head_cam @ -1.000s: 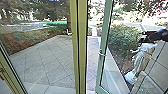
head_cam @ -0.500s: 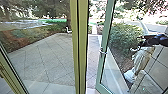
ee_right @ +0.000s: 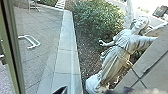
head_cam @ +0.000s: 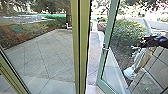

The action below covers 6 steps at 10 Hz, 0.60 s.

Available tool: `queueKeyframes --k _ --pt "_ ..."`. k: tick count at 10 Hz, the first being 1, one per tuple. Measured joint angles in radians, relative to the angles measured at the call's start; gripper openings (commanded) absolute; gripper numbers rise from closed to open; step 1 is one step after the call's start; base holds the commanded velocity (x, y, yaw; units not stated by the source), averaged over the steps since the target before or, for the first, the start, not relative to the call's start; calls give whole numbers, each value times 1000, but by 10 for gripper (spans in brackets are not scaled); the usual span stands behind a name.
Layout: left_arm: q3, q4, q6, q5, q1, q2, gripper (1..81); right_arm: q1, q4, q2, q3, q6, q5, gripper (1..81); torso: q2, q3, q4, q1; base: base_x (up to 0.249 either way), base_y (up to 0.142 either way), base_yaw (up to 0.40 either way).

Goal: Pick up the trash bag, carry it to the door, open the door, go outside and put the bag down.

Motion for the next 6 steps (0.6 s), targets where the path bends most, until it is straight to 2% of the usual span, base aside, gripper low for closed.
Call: queueKeyframes --k 3,6 --pt "-4 0 -3 -1 0 1 10 -1 -86 -16 -17 -15 30 811 0 0 0 0 0 0 0" --pt "-5 -1 -6 -1 0 4 10 -33 -186 -21 -59 -30 118 811 0 0 0 0 0 0 0"
